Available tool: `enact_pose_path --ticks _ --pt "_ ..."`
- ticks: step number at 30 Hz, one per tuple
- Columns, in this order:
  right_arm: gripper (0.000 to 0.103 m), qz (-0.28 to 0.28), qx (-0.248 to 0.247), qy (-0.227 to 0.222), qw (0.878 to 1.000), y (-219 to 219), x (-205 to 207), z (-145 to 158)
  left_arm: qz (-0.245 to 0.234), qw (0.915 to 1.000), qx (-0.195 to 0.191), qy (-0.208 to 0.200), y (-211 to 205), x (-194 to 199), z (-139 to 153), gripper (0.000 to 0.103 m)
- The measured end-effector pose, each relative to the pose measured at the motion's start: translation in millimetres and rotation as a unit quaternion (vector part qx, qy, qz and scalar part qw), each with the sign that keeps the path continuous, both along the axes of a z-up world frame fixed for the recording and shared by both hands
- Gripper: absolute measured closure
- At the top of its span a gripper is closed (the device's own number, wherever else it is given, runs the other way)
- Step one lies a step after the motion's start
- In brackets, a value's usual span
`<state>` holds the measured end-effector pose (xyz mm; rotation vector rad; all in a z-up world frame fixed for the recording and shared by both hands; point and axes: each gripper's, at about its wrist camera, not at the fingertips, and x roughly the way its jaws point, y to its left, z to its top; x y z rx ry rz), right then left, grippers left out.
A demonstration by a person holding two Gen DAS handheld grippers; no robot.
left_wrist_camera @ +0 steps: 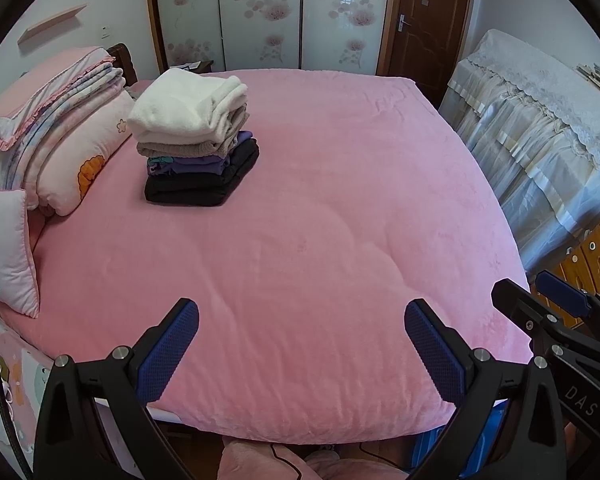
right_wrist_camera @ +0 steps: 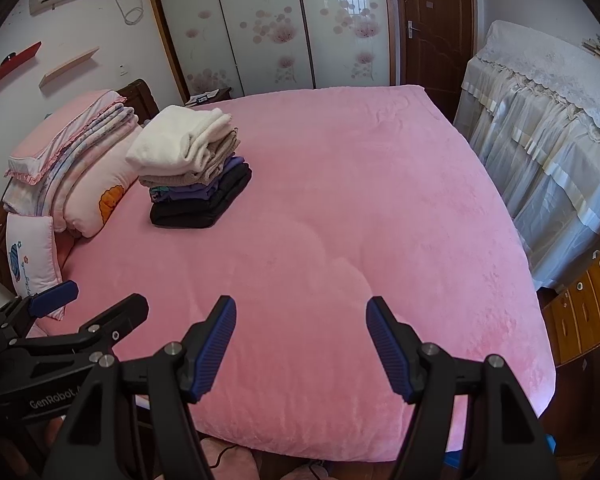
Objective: Fold large clothes
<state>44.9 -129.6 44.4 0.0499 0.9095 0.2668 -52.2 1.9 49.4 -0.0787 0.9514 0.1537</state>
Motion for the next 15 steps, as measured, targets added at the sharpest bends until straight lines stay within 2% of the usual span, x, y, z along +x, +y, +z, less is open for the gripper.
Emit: enact_pose_path --ticks 15 --pt "0.035 -0.001 0.004 -0.001 1.0 -1.5 -2.1 -2.1 -0.002 1.0 0.003 0.008 -0.7 2.9 -3.2 0.001"
